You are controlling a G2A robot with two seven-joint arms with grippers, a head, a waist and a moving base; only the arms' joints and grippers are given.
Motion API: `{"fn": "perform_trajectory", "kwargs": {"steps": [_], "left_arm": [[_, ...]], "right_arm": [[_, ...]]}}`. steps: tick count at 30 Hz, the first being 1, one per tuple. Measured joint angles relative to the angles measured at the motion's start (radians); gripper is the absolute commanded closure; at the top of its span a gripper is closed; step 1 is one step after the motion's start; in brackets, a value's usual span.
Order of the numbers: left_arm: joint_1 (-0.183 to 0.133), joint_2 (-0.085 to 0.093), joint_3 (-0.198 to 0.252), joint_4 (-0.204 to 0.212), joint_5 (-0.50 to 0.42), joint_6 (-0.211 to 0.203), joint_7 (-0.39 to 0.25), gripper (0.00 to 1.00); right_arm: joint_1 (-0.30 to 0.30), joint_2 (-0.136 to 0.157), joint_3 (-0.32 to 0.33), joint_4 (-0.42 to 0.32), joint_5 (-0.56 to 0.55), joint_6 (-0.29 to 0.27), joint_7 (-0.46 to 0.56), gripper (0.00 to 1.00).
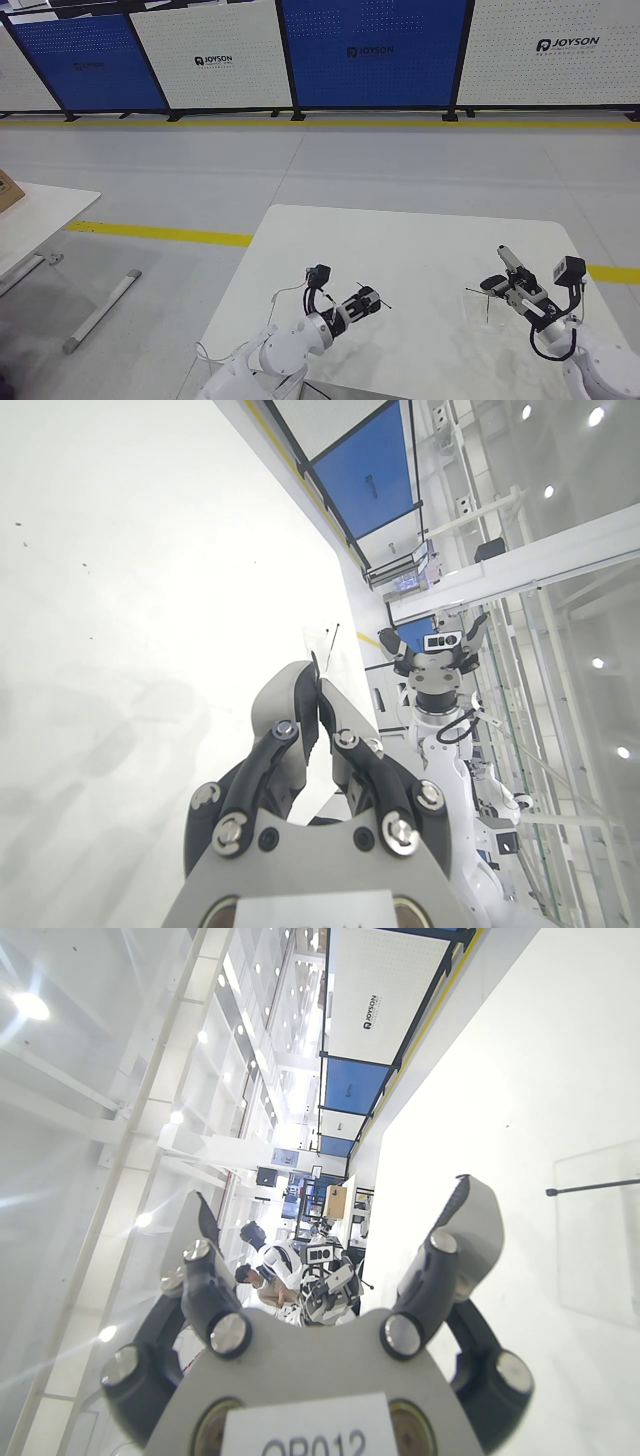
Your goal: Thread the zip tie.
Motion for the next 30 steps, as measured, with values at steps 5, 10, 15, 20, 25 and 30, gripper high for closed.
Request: {"fn": "perform_trajectory", "kwargs": {"steps": [5,10,15,20,25,30], "left_arm": [[0.014,0.000,-0.071,-0.012,-0.124,-0.026,0.045,1.00],[0.028,0.000,-0.138,-0.059,-0.215,-0.031,0.101,1.00],[0.034,0.001,-0.177,-0.119,-0.288,-0.026,0.082,1.00],[0.035,0.001,-0.177,-0.120,-0.289,-0.024,0.081,1.00],[0.035,0.001,-0.177,-0.120,-0.289,-0.025,0.081,1.00],[0.028,-0.001,-0.179,-0.123,-0.289,-0.029,0.093,1.00]], "right_arm": [[0.000,0.000,0.000,0.000,0.000,0.000,0.000,0.00],[0.000,0.000,0.000,0.000,0.000,0.000,0.000,0.00],[0.000,0.000,0.000,0.000,0.000,0.000,0.000,0.00],[0.000,0.000,0.000,0.000,0.000,0.000,0.000,0.00],[0.000,0.000,0.000,0.000,0.000,0.000,0.000,0.00],[0.000,0.000,0.000,0.000,0.000,0.000,0.000,0.00]]}}
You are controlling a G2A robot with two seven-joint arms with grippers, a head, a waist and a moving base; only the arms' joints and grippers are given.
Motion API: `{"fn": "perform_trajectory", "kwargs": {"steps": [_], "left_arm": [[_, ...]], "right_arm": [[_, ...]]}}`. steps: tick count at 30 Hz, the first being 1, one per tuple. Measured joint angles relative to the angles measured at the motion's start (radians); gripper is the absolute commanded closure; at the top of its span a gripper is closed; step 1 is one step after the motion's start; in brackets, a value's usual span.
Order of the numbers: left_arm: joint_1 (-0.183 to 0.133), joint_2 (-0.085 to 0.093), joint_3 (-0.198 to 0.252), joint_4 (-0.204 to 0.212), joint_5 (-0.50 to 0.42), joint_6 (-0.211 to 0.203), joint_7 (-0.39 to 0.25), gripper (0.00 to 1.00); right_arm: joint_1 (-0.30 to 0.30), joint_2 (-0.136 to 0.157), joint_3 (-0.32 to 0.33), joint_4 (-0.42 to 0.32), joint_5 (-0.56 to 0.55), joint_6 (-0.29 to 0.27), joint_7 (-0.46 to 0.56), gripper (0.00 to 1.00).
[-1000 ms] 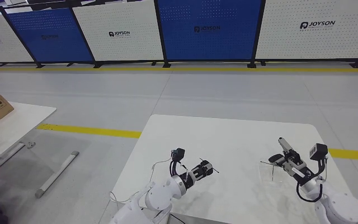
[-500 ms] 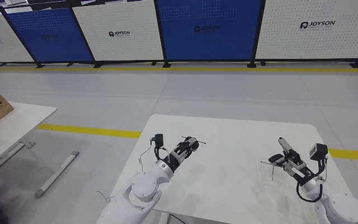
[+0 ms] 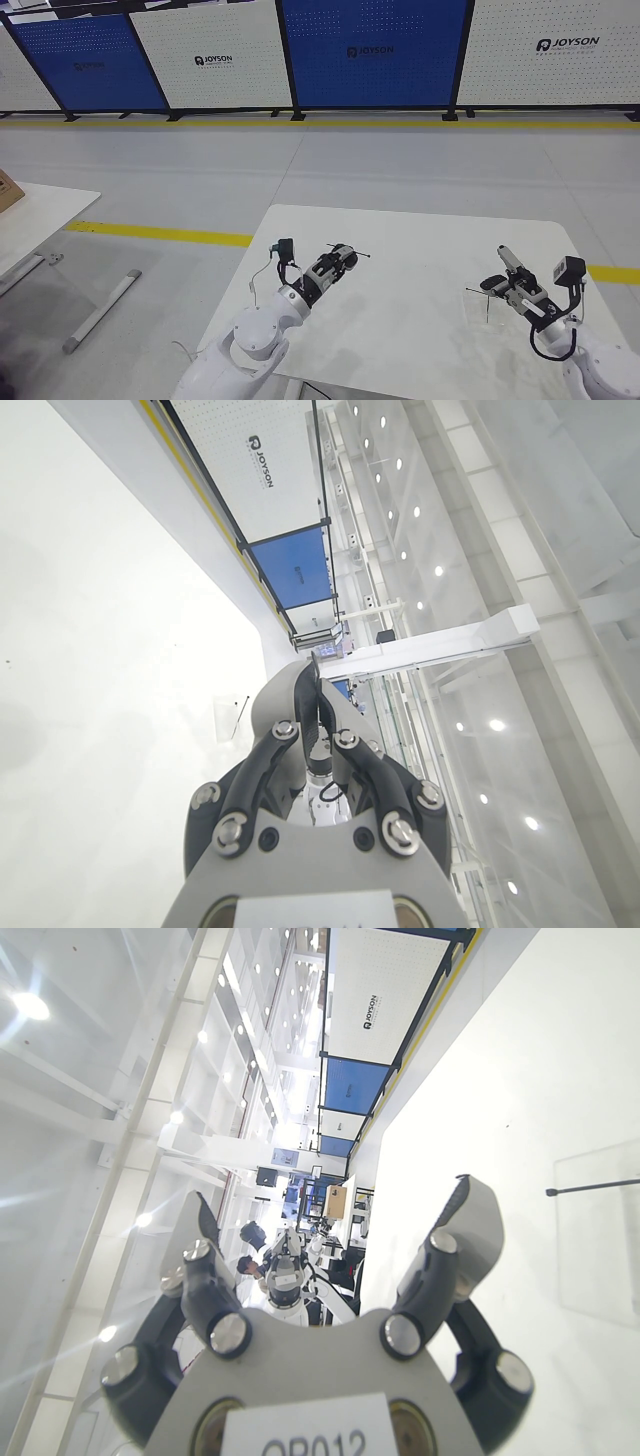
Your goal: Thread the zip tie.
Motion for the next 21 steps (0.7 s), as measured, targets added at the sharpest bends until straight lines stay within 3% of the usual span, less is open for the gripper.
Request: {"fn": "perform_trajectory", "kwargs": {"steps": [9,12,21], "left_arm": [[-0.015,-0.011,-0.062,-0.059,-0.055,-0.093,0.120,1.00],[-0.010,-0.012,-0.073,-0.065,-0.112,-0.097,0.123,1.00],[-0.011,-0.012,-0.072,-0.065,-0.101,-0.096,0.122,1.00]], "right_arm": [[0.000,0.000,0.000,0.000,0.000,0.000,0.000,0.00],[0.000,0.000,0.000,0.000,0.000,0.000,0.000,0.00],[0.000,0.000,0.000,0.000,0.000,0.000,0.000,0.00]]}}
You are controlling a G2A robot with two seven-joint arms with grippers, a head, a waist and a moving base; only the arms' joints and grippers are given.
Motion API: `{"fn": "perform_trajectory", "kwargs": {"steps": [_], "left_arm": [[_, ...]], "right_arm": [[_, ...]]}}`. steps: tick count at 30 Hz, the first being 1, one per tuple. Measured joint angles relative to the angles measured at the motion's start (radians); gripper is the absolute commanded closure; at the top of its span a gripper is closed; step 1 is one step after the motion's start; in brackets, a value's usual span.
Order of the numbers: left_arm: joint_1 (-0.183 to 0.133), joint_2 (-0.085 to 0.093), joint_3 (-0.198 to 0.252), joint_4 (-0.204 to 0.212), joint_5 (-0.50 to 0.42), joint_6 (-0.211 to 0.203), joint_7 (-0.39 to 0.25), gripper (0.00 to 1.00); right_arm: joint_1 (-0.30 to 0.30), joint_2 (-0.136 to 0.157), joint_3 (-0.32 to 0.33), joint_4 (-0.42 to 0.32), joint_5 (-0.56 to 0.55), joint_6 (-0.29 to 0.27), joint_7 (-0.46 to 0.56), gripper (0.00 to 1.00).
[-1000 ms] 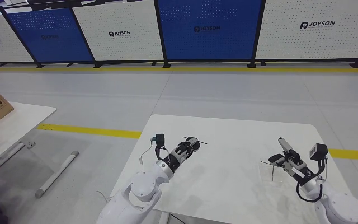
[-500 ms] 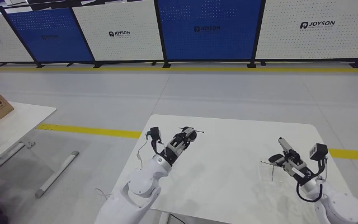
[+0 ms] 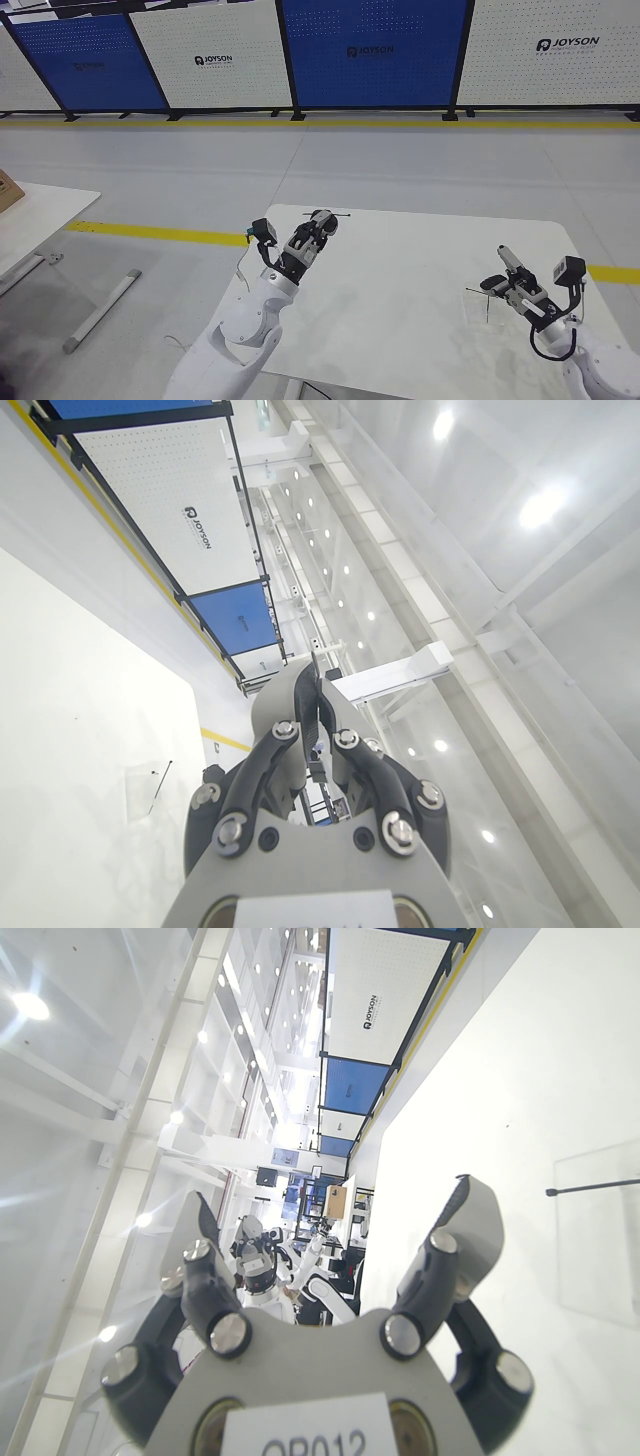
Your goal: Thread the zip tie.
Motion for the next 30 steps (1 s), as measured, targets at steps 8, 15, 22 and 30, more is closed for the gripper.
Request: {"fn": "perform_trajectory", "kwargs": {"steps": [8,15,22,30], "left_arm": [[-0.007,-0.008,0.000,-0.006,-0.044,-0.022,0.018,1.00],[-0.004,-0.014,-0.015,-0.014,-0.085,-0.095,0.040,1.00],[-0.004,-0.014,-0.014,-0.012,-0.081,-0.092,0.038,1.00],[0.009,-0.013,-0.006,0.028,-0.006,-0.050,-0.016,1.00]], "right_arm": [[0.000,0.000,0.000,0.000,0.000,0.000,0.000,0.00],[0.000,0.000,0.000,0.000,0.000,0.000,0.000,0.00],[0.000,0.000,0.000,0.000,0.000,0.000,0.000,0.00],[0.000,0.000,0.000,0.000,0.000,0.000,0.000,0.00]]}}
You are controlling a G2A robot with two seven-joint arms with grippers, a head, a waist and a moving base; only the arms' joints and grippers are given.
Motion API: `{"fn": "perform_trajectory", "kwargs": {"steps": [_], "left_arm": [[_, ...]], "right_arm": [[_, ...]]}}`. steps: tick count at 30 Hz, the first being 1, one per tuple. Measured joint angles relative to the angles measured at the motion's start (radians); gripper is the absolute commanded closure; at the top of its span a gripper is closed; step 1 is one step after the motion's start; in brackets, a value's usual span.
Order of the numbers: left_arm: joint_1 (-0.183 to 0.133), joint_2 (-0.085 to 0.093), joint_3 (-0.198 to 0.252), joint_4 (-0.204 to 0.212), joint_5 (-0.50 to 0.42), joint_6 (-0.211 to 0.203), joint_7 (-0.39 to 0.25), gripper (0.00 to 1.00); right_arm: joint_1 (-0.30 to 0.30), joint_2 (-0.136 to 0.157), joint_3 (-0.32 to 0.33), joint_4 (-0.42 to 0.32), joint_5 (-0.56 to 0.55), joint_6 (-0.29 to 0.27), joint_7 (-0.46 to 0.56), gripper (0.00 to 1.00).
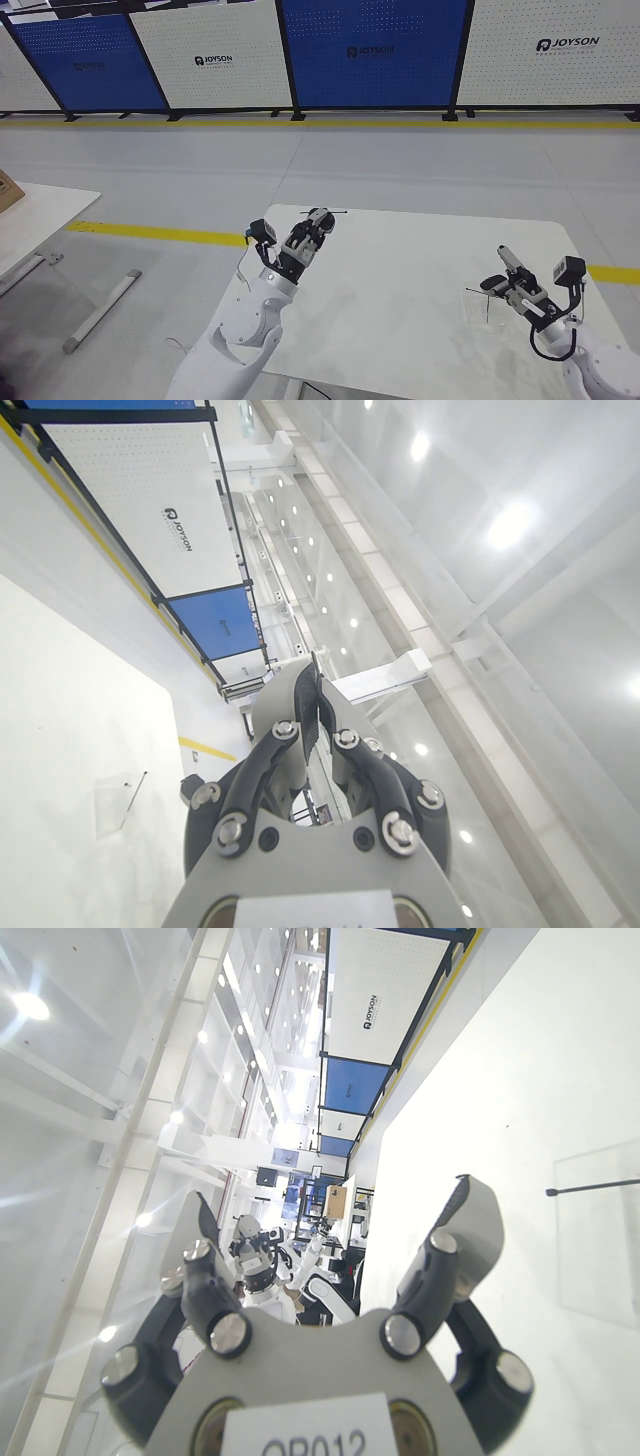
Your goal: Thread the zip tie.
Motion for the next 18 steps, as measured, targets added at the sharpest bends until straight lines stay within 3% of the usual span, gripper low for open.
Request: {"fn": "perform_trajectory", "kwargs": {"steps": [11,14,18], "left_arm": [[0.073,0.012,-0.008,0.033,0.115,0.023,-0.142,1.00],[0.086,0.014,0.007,0.040,0.171,0.007,-0.155,1.00],[0.088,0.012,0.013,0.045,0.179,0.000,-0.139,1.00]], "right_arm": [[0.000,0.000,0.000,0.000,0.000,0.000,0.000,0.00],[0.000,0.000,0.000,0.000,0.000,0.000,0.000,0.00],[0.000,0.000,0.000,0.000,0.000,0.000,0.000,0.00]]}}
